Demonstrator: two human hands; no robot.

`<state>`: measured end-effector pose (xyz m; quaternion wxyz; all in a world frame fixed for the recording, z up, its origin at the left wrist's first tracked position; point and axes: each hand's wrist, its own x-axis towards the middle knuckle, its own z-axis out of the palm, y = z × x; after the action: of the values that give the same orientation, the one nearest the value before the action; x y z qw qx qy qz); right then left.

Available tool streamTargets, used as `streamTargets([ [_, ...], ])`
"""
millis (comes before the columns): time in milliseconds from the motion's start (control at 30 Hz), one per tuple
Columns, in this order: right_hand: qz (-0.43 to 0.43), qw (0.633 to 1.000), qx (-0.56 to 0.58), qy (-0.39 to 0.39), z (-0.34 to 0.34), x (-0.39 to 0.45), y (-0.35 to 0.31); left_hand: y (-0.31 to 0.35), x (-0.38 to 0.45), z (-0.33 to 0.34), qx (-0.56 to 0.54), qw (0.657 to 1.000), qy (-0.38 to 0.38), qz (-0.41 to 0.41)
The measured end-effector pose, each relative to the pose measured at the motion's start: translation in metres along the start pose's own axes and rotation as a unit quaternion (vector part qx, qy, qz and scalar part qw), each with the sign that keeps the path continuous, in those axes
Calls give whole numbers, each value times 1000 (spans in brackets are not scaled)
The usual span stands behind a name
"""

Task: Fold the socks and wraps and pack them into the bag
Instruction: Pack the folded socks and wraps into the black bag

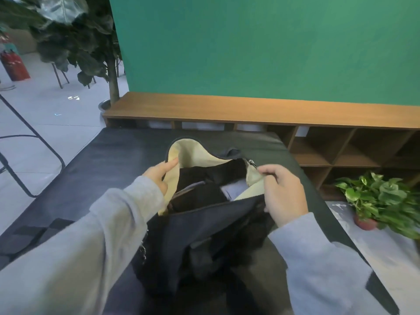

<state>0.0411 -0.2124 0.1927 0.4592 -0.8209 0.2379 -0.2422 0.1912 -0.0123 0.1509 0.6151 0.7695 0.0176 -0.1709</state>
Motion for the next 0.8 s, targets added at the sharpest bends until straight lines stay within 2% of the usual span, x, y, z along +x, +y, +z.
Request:
streamTargets([
  [33, 4, 1000, -2, -16, -1, -8, -4, 1, 8, -1, 127, 991, -6, 44],
  [67, 6, 999, -9, -37, -2, -17, -9, 14, 2, -2, 76, 996, -10, 34],
  [100, 4, 998, -21, -62, -2, -25, -12, 16, 9, -4, 129, 989, -7, 68],
  [133, -2, 996, -32, -87, -2, -31, -14, 26, 12, -3, 64, 997, -6, 32],
  [167, -10, 993, -40, -109, 0, -36, -15, 27, 20, -4, 132, 990, -1, 57],
  [200, -21, 991, -50, -124, 1, -40, -16, 30, 22, -5, 81, 995, -2, 50],
  [233, -31, 989, -59, -132, 3, -42, -18, 34, 19, -7, 156, 985, 9, 77],
  [300, -41, 986, -69, -144, 7, -42, -20, 35, 19, -11, 237, 961, 13, 144],
  [367, -34, 985, -68, -154, 11, -41, -23, 30, 21, -16, 217, 962, -10, 167],
  [400, -28, 985, -58, -159, 12, -41, -25, 28, 20, -16, 173, 972, -16, 159],
  [467, -23, 983, -36, -177, 17, -43, -29, 20, 16, -20, 162, 975, -29, 149],
  [533, -34, 979, -33, -199, 23, -49, -33, 7, 8, -28, 216, 960, -55, 171],
  [600, -42, 973, -27, -226, 32, -58, -36, -6, -8, -42, 223, 949, -66, 213],
  [667, -57, 965, -16, -256, 43, -69, -38, -18, -25, -56, 256, 913, -3, 318],
  [733, -72, 958, -3, -276, 58, -76, -39, -30, -44, -76, 214, 907, 1, 363],
  [800, -84, 953, 5, -292, 74, -82, -39, -37, -61, -97, 187, 908, 28, 374],
])
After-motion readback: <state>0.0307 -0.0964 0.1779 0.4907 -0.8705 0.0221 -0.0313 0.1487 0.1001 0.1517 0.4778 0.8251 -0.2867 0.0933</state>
